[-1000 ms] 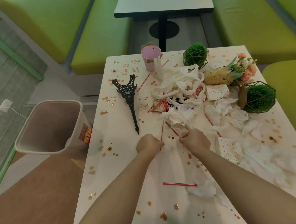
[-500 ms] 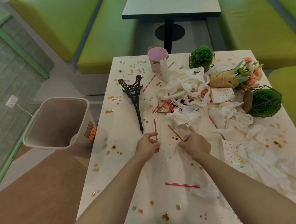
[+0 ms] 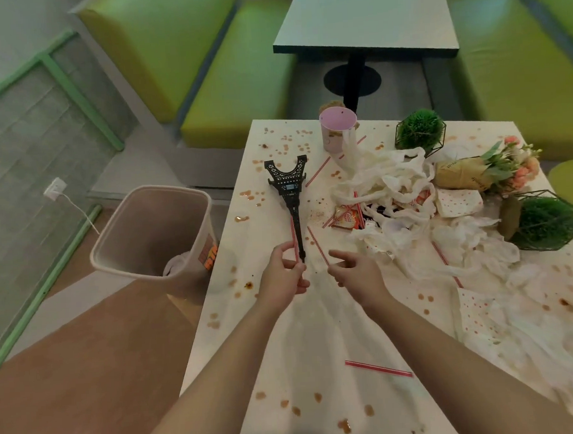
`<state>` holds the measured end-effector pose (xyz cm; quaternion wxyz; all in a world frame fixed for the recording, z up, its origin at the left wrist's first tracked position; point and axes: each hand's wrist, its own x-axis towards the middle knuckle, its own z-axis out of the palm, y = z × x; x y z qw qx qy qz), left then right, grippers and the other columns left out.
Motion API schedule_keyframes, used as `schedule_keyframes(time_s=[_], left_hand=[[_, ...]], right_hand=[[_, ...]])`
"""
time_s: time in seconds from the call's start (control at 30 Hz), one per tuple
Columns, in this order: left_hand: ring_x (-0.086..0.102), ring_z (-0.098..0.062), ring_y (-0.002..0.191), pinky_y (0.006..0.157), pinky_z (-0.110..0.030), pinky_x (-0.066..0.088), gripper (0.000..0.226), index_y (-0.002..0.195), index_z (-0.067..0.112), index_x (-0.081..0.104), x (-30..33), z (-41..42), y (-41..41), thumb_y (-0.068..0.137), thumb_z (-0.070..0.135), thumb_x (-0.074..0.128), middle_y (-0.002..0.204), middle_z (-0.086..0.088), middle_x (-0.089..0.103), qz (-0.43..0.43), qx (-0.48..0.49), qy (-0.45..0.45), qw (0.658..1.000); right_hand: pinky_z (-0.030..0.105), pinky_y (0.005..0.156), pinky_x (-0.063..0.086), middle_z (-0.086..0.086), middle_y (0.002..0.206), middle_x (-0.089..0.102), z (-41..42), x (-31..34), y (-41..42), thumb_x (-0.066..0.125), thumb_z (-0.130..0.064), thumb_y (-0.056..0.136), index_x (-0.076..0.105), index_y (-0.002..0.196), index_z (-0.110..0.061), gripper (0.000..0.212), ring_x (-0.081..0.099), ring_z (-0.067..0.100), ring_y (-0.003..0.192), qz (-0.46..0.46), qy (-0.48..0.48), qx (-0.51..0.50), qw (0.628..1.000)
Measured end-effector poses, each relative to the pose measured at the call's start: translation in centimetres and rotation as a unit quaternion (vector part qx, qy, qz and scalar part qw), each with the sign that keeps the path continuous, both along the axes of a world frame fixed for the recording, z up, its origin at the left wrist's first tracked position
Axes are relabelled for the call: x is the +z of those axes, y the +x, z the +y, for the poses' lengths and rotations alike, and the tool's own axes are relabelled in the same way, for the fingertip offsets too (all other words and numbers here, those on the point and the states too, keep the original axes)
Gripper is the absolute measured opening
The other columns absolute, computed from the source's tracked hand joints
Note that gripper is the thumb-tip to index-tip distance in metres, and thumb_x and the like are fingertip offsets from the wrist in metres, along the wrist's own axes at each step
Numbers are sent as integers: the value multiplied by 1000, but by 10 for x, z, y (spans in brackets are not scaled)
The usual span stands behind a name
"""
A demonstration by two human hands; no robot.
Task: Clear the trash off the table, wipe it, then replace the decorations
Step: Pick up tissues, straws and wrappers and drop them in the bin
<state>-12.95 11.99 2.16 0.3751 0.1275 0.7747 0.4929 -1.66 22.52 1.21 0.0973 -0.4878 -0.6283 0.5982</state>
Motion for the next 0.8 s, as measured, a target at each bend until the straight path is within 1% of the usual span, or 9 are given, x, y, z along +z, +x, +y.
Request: schedule_keyframes(time_s=[0.17, 0.23, 0.3, 0.33, 0.4, 0.53, 0.6, 0.73, 0.8], left_hand=[[72, -19, 77, 76, -35, 60, 34, 123, 29, 50, 29, -34, -37, 95, 11, 58, 95, -8, 67, 39, 29, 30, 998], [68, -18, 76, 68, -35, 57, 32, 118, 33, 51, 41, -48, -56, 93, 15, 60, 87, -3, 69, 90, 41, 23, 995], [64, -13, 76, 59, -25, 47, 30, 117, 35, 50, 54, -67, -81, 93, 18, 60, 83, 2, 68, 142, 40, 7, 989], [63, -10, 77, 57, -22, 42, 30, 117, 35, 49, 61, -76, -90, 94, 19, 59, 85, 3, 67, 158, 35, -2, 987], [63, -9, 80, 60, -24, 43, 33, 121, 33, 47, 70, -94, -112, 93, 19, 60, 88, 5, 65, 181, 33, -15, 983], [62, -9, 83, 65, -24, 47, 41, 128, 25, 51, 76, -125, -155, 91, 14, 63, 91, 7, 63, 227, 46, -51, 972], [62, -10, 84, 66, -23, 45, 44, 131, 22, 52, 76, -134, -170, 90, 14, 65, 91, 7, 63, 251, 35, -71, 965], [56, -3, 79, 57, -15, 38, 47, 134, 21, 51, 71, -148, -195, 90, 16, 66, 90, 9, 60, 286, 13, -109, 952], [56, -6, 83, 58, -15, 37, 48, 135, 21, 50, 71, -153, -204, 90, 18, 66, 93, 9, 61, 299, 4, -135, 945]], right_hand=[[23, 61, 49, 3, 77, 67, -29, 28, -54, 65, -4, 86, 69, 110, -9, 24, 58, 15, 65, 63, -13, 12, 998], [25, 59, 49, 4, 78, 64, -44, 43, -77, 65, -2, 84, 63, 102, -11, 20, 59, 18, 66, 79, -6, 19, 997], [25, 56, 47, 2, 77, 59, -61, 57, -103, 65, -2, 81, 57, 94, -14, 20, 58, 18, 65, 93, 12, 35, 995], [26, 56, 46, 1, 76, 57, -67, 61, -114, 65, -3, 80, 56, 92, -15, 20, 57, 18, 64, 97, 25, 45, 994], [29, 58, 46, 3, 76, 57, -80, 69, -136, 63, -7, 83, 54, 90, -17, 15, 57, 18, 63, 100, 49, 69, 991], [31, 60, 49, 10, 85, 62, -109, 81, -182, 59, -20, 91, 53, 92, -17, 6, 58, 20, 68, 100, 66, 90, 989], [30, 61, 53, 9, 89, 63, -120, 83, -201, 59, -19, 93, 54, 95, -18, 6, 62, 20, 71, 91, 80, 98, 988], [21, 62, 54, 0, 93, 62, -139, 79, -231, 62, -18, 94, 58, 111, -15, 18, 63, 11, 74, 68, 118, 112, 984], [24, 69, 57, 0, 98, 65, -145, 75, -240, 65, -21, 94, 60, 118, -14, 26, 66, 13, 82, 59, 124, 111, 984]])
